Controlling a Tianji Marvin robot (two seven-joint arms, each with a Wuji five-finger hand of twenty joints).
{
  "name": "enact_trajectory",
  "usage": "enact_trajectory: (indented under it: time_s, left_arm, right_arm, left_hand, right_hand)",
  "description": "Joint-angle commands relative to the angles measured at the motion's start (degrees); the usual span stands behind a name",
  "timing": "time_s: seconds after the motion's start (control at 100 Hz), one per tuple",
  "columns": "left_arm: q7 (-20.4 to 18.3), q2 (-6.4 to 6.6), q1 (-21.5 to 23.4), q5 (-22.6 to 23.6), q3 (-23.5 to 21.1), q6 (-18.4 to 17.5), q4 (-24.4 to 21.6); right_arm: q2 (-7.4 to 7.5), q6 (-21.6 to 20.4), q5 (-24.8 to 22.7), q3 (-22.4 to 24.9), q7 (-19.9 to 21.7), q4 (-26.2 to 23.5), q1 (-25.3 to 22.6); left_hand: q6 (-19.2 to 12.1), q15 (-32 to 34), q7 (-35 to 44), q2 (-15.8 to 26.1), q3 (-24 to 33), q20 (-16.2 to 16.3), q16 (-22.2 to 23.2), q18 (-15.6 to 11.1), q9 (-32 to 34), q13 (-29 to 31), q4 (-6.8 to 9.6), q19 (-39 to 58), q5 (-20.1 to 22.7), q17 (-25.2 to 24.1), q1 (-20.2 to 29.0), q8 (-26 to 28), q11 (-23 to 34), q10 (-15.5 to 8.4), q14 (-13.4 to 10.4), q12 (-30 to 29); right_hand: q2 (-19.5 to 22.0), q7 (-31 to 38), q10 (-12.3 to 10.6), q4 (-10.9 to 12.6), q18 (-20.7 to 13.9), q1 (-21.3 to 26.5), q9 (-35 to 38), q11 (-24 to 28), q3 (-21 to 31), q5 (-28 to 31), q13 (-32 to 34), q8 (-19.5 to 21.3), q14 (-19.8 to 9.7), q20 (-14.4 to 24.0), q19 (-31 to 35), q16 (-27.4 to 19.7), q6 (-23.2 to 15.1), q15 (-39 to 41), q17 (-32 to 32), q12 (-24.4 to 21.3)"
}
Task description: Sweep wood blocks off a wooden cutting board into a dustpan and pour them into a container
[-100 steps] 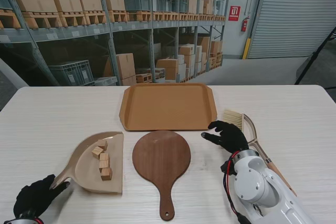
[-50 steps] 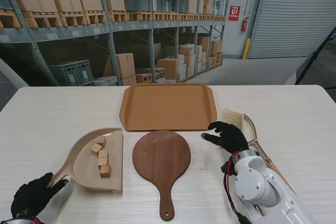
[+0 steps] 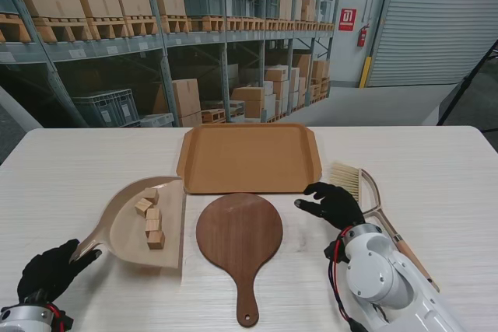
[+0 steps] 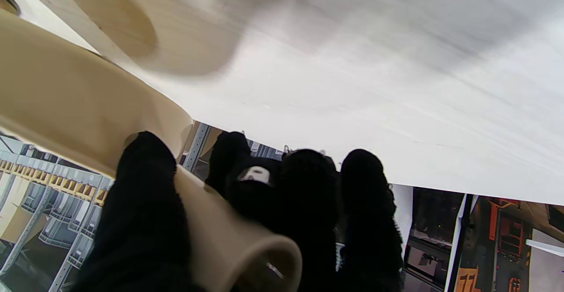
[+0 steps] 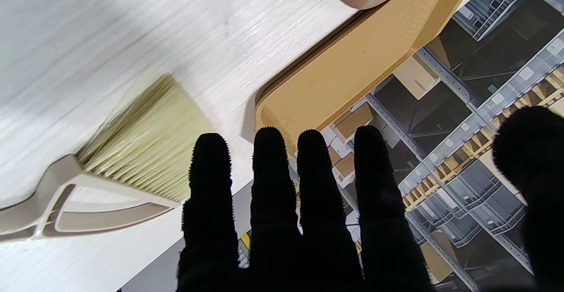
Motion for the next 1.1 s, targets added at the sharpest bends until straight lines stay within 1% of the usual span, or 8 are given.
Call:
enact_trajectory:
  time_s: [0.0, 0.15, 0.4, 0.68, 0.87, 1.09]
  left_arm:
    - [-1.45, 0.39, -1.82, -0.34, -0.25, -0.62, -0.59]
    - [-3.11, 0.69, -5.18, -1.34, 0.22, -1.43, 0.67]
    - [-6.04, 1.22, -11.91, -3.63, 2.29, -1.99, 3.62]
    - [-9.92, 2.22, -20.54, -4.13, 6.13, -2.20, 8.35]
    - [-10.33, 2.66, -26.03, -2.96, 9.20, -2.20, 12.18]
    - [-10.34, 2.79, -31.33, -2.58, 12.70, -0.76, 15.25]
  right_arm:
    - [-0.09, -0.87, 0.02, -0.72, 1.40, -0.46, -0.65]
    - [0.06, -1.94, 0.39, -1.54, 2.09, -0.56, -0.71]
    - [0.11, -2.63, 1.15, -2.34, 2.58, -0.90, -0.85]
    - [-0.05, -3.90, 2.87, -3.55, 2.47, -1.50, -1.24]
    - [0.00, -5.03, 3.57, -4.11, 2.82, -1.73, -1.62]
    - [-0.02, -5.54, 3.95, -4.29, 2.80, -1.75, -1.75]
  left_hand:
    - [3.71, 2.34, 2.39, 8.27, 6.13, 1.82, -0.56, 1.72, 4.87, 5.22, 0.58, 1.58, 4.74, 0.13, 10.47, 0.84, 4.88, -6.26, -6.96, 0.95]
    - [3.70, 2.35, 2.36, 8.23, 6.14, 1.84, -0.59, 1.75, 4.88, 5.28, 0.58, 1.62, 4.75, 0.18, 10.44, 0.90, 4.87, -6.26, -7.02, 0.96]
    - [3.70, 2.36, 2.32, 8.22, 6.16, 1.86, -0.62, 1.69, 4.88, 5.30, 0.59, 1.64, 4.76, 0.20, 10.44, 0.98, 4.86, -6.26, -7.11, 0.98]
    - [3.70, 2.30, 2.29, 8.29, 6.17, 1.87, -0.65, 1.62, 4.83, 5.26, 0.60, 1.68, 4.77, 0.24, 10.36, 1.04, 4.82, -6.41, -7.26, 0.99]
    - [3.31, 2.17, 2.15, 8.52, 6.11, 1.87, -0.73, 1.12, 4.68, 5.26, 0.60, 1.84, 4.46, 0.43, 10.18, 1.07, 4.68, -7.09, -7.84, 0.96]
    - [3.28, 2.08, 2.19, 8.81, 6.13, 1.85, -0.79, 0.90, 4.40, 5.10, 0.62, 1.94, 4.04, 0.51, 10.12, 1.21, 4.68, -7.51, -8.38, 0.93]
  right_hand:
    - [1.11, 0.60, -1.01, 1.15, 2.08, -0.82, 0.29, 0.77, -0.52, -1.15, 0.87, -0.60, -0.59, 1.59, -0.94, 1.13, -1.59, 1.08, -0.13, 0.60]
    - [1.13, 0.57, -1.00, 1.17, 2.08, -0.70, 0.25, 0.70, -0.62, -1.29, 0.96, -0.60, -0.58, 1.65, -0.93, 1.12, -1.68, 1.04, -0.05, 0.60]
    - [1.24, 0.59, -1.04, 1.19, 2.14, -0.66, 0.30, 0.65, -0.67, -1.28, 0.92, -0.60, -0.61, 1.69, -1.01, 1.12, -1.71, 0.99, -0.10, 0.63]
    - [1.26, 0.57, -1.02, 1.20, 2.18, -0.65, 0.32, 0.60, -0.77, -1.29, 0.93, -0.61, -0.55, 1.75, -1.02, 1.11, -1.71, 0.96, -0.05, 0.64]
    - [1.29, 0.55, -1.08, 1.23, 2.04, -0.60, 0.40, 0.55, -0.81, -1.34, 0.98, -0.61, -0.61, 1.77, -1.02, 1.10, -1.76, 0.92, 0.03, 0.64]
    - [1.30, 0.56, -1.08, 1.25, 2.08, -0.55, 0.49, 0.54, -0.82, -1.36, 1.06, -0.60, -0.58, 1.80, -1.04, 1.12, -1.76, 0.91, 0.03, 0.66]
